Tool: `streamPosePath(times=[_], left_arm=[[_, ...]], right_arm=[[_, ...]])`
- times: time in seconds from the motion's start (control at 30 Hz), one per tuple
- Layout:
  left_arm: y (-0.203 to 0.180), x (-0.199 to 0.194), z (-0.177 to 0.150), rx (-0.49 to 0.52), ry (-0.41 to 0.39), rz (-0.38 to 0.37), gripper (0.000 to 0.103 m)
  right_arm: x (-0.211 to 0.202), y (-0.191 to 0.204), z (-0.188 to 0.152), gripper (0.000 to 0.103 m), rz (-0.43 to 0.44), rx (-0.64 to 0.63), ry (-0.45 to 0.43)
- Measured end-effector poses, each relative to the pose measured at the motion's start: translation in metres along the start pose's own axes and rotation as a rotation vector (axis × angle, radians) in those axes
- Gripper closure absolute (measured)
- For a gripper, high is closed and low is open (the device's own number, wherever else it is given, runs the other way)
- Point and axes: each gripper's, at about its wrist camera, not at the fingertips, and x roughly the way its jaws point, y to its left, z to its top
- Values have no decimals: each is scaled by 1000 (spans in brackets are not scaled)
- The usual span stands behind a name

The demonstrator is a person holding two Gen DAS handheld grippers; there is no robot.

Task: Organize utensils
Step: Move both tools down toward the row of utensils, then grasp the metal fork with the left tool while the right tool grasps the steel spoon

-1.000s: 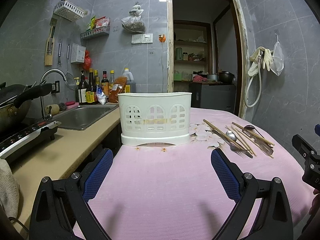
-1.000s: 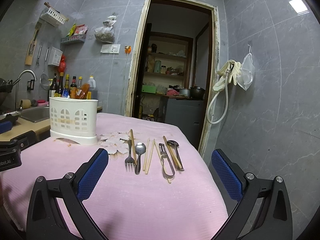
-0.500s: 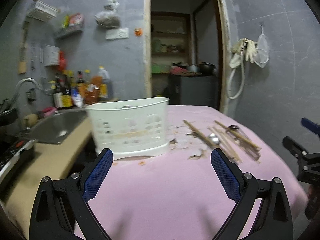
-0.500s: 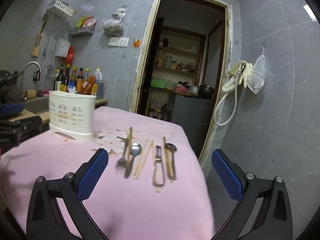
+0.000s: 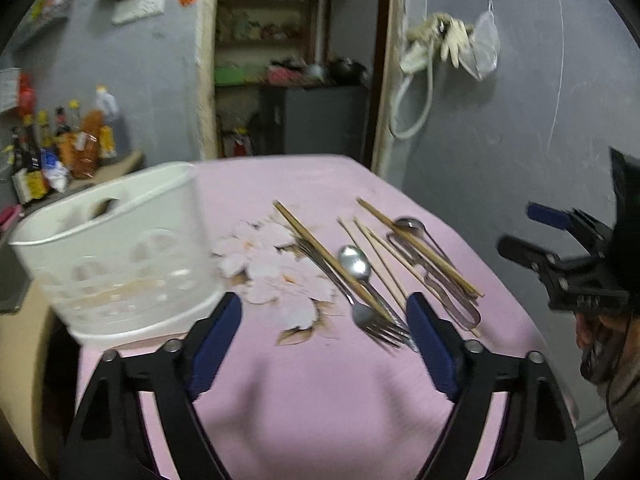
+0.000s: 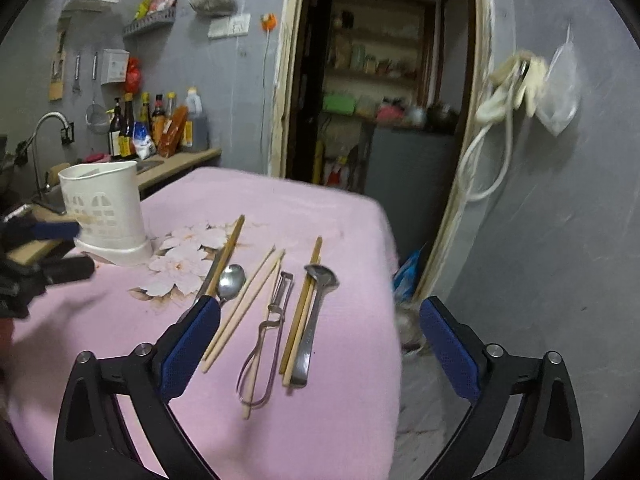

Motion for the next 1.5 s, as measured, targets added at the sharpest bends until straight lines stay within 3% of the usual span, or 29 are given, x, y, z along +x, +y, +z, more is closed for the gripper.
streamPosePath(times=[0.27, 0.37, 0.6, 0.93, 1.07, 1.3, 1.5], left_arm=[[18, 67, 16, -77, 202, -114, 65], [26, 88, 20, -117, 264, -139, 71], [45, 118, 25, -202, 364, -186, 83], [58, 141, 35, -281, 385, -262, 86], [61, 139, 35, -291, 382, -257, 94], [64, 141, 35, -353, 389, -292, 98], [62, 129, 30, -359, 402, -291, 100]], right_arm=[[55, -27, 6, 26, 98, 33, 157], [71, -32, 8, 39, 127, 28, 209], [107, -42, 10, 55, 186, 50, 311], [135, -46, 21, 74, 243, 84, 360], [142, -48, 23, 75, 251, 103, 362], [145, -47, 26, 76, 248, 105, 366], [141, -51, 23, 90, 267, 149, 342]])
